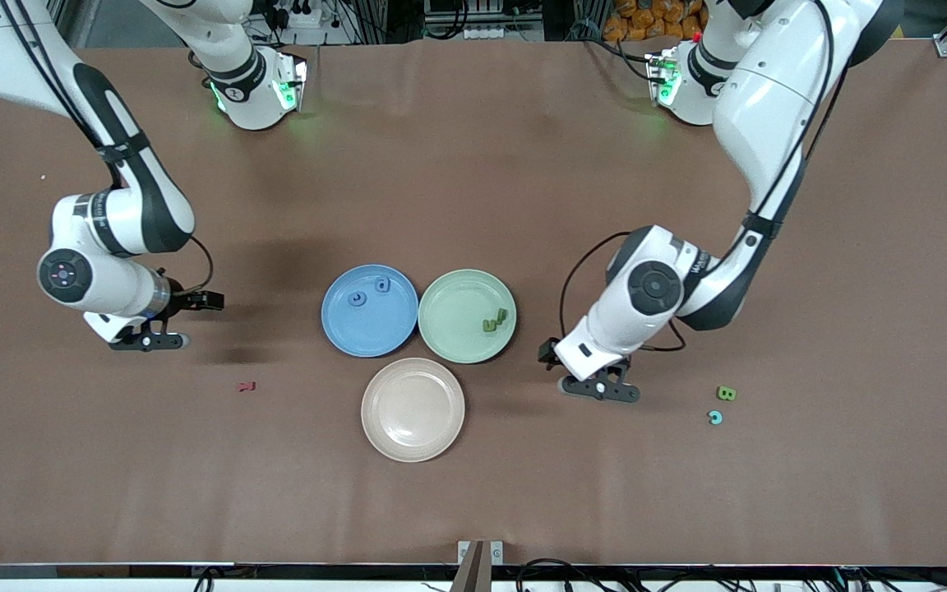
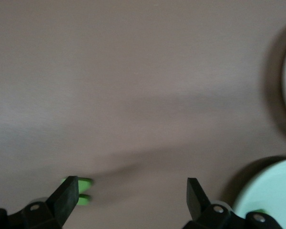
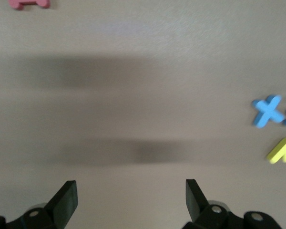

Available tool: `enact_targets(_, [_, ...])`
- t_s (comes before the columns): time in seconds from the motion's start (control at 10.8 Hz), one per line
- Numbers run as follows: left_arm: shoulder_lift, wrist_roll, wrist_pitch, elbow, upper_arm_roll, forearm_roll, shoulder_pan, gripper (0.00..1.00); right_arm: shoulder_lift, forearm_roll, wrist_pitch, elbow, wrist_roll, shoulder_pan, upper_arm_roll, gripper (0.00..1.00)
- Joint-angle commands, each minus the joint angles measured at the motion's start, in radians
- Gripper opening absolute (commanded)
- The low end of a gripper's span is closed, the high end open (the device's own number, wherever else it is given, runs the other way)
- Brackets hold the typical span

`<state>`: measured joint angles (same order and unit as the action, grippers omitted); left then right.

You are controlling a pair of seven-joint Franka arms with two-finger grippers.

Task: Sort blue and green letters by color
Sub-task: 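Reach the left gripper to the green Z while the right gripper reaches the X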

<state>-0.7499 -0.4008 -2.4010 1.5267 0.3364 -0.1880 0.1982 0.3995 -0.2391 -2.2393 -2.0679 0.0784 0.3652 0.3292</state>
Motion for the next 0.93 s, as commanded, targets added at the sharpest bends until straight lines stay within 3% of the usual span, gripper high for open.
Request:
enact_targets(0.0, [0.003,0.137,0.003,0.038,0.006,-0.019,-0.069,1.00,0.027,-0.064,-0.075,0.002,-0.232,0.079,0.016,1.00])
enact_targets(0.28, [-0.023,0.159,0.003,0.036,-0.016,-0.102,-0.065,1.00,0.105,-0.086,-0.199,0.020,-0.493,0.167,0.016,1.00])
enact_targets(0.65, [-0.060,0.154,0.002,0.035,-0.016,-0.110,-0.057,1.00,0.148,-0.124,-0.206,0.055,-0.532,0.208,0.016,1.00])
enact_targets(0.83, [-0.074,0.154,0.002,0.032,-0.022,-0.123,-0.056,0.94,0.180,-0.150,-0.235,0.068,-0.560,0.242,0.016,1.00])
